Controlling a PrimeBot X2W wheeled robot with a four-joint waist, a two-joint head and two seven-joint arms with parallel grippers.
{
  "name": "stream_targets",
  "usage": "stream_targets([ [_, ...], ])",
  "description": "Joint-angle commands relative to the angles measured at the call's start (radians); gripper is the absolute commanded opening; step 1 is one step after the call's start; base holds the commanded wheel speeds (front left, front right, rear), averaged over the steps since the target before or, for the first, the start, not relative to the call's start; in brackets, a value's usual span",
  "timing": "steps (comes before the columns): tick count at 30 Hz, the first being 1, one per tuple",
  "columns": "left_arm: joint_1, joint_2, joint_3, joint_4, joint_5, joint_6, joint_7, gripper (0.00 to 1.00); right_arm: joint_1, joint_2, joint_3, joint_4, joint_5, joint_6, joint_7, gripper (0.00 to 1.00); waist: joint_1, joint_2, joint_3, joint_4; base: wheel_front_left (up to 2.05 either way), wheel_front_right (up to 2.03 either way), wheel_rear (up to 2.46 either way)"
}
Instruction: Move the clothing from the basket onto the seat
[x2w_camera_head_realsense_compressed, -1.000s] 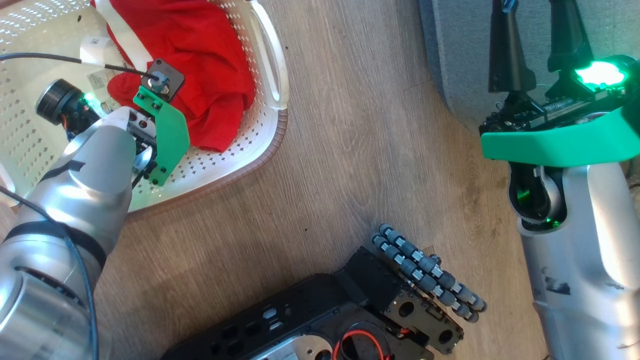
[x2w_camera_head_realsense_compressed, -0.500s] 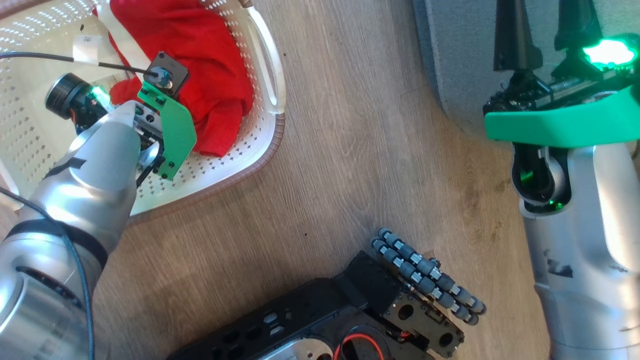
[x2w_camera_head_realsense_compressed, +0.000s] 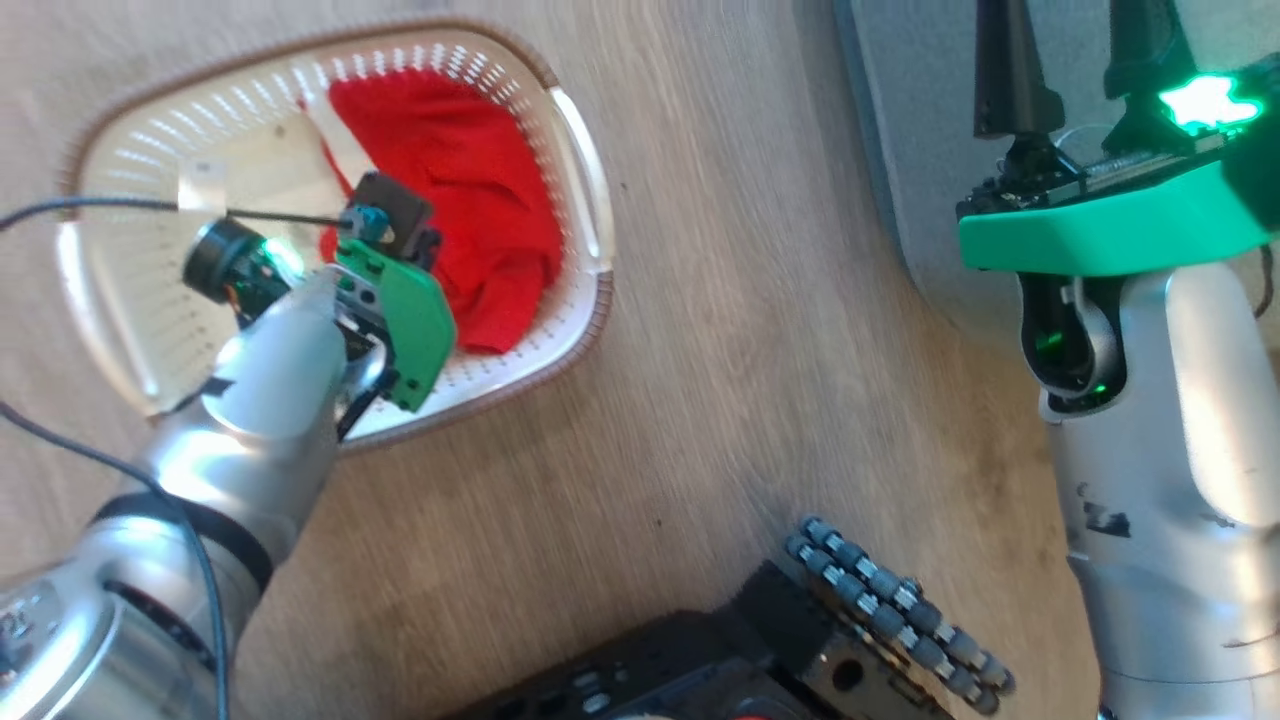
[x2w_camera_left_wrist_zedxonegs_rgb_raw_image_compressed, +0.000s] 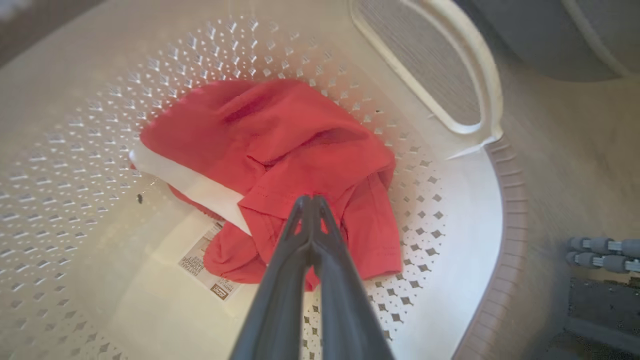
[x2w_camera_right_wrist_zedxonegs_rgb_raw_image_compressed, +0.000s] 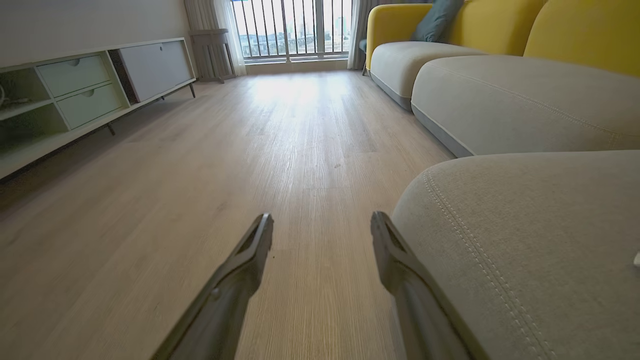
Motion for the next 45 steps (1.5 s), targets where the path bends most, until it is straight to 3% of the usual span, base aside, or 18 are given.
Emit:
stream_targets([
  [1, 0.023, -0.011, 0.010, -0.025, -0.025, -0.001, -0.031, 0.00, 0.036, 0.004, 0.002, -0.016, -0.020, 0.000, -0.006, 1.00, 0.0000, -0.0001, -0.075, 0.055, 0.00, 0.00, 0.00],
  [9, 0.086, -0.048, 0.049, -0.096, -0.076, -0.001, -0.109, 0.00, 0.104, 0.004, -0.021, 0.039, -0.088, 0.000, -0.006, 1.00, 0.0000, -0.0001, -0.236, 0.158, 0.00, 0.00, 0.00],
  [12, 0.151, -0.030, 0.149, -0.266, -0.040, 0.039, -0.110, 0.00, 0.141, 0.004, -0.039, 0.064, -0.113, 0.000, -0.006, 1.00, 0.0000, -0.0001, -0.318, 0.211, 0.00, 0.00, 0.00],
  [13, 0.179, -0.025, 0.177, -0.311, -0.026, 0.044, -0.111, 0.25, 0.151, 0.004, -0.041, 0.071, -0.119, 0.000, -0.006, 1.00, 0.0000, -0.0001, -0.338, 0.222, 0.00, 0.00, 0.00],
  [14, 0.210, -0.021, 0.203, -0.347, -0.014, 0.046, -0.111, 1.00, 0.161, 0.003, -0.045, 0.079, -0.124, 0.000, -0.006, 1.00, 0.0000, -0.0001, -0.360, 0.234, 0.00, 0.00, 0.00],
  [21, 0.393, -0.020, 0.377, -0.504, 0.078, 0.064, -0.111, 1.00, 0.231, -0.015, -0.046, 0.128, -0.127, 0.000, -0.006, 1.00, 0.0000, -0.0001, -0.499, 0.297, 0.00, 0.00, 0.00],
  [29, 0.550, -0.033, 0.548, -0.587, 0.147, 0.067, -0.111, 1.00, 0.303, -0.028, -0.048, 0.156, -0.116, 0.000, -0.006, 1.00, 0.0000, -0.0001, -0.613, 0.334, 0.00, 0.00, 0.00],
  [36, 0.672, -0.050, 0.719, -0.684, 0.207, 0.063, -0.111, 1.00, 0.371, -0.033, -0.052, 0.171, -0.103, 0.000, -0.006, 1.00, 0.0000, -0.0001, -0.695, 0.353, 0.00, 0.00, 0.00],
  [45, 0.808, -0.068, 0.868, -0.748, 0.297, 0.060, -0.111, 1.00, 0.437, -0.033, -0.057, 0.182, -0.090, 0.000, -0.006, 1.00, 0.0000, -0.0001, -0.774, 0.349, 0.00, 0.00, 0.00],
])
